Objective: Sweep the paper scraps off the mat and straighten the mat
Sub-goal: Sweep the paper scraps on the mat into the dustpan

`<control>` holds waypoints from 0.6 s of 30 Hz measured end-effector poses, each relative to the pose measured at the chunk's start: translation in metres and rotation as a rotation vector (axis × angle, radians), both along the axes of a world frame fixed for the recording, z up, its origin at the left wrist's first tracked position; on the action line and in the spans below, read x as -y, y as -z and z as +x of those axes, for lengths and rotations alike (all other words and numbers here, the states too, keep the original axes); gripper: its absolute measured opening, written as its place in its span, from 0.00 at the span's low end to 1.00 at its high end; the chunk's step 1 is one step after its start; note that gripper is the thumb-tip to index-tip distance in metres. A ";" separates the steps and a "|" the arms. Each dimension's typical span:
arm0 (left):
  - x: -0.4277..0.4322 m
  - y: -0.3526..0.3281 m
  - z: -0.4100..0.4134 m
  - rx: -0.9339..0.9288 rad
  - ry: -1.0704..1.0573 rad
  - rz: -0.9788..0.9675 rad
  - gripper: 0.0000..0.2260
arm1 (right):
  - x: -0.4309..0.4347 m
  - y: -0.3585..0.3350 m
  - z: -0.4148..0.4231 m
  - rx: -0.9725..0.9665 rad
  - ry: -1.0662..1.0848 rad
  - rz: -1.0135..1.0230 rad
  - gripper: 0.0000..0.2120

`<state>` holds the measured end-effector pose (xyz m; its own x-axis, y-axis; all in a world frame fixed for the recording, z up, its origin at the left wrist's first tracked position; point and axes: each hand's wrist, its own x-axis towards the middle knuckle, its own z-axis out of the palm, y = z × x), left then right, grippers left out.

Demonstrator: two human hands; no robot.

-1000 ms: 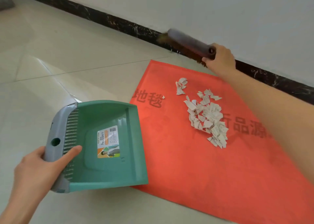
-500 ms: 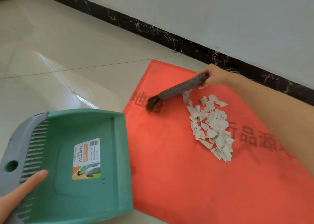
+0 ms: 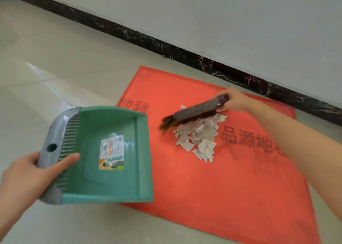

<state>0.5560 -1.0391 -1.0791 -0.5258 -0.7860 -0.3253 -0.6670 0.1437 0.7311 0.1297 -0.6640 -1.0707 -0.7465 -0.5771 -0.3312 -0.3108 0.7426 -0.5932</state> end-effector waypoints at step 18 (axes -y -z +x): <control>-0.001 0.050 -0.044 0.108 0.012 0.014 0.35 | -0.012 0.052 0.005 -0.209 0.215 0.096 0.18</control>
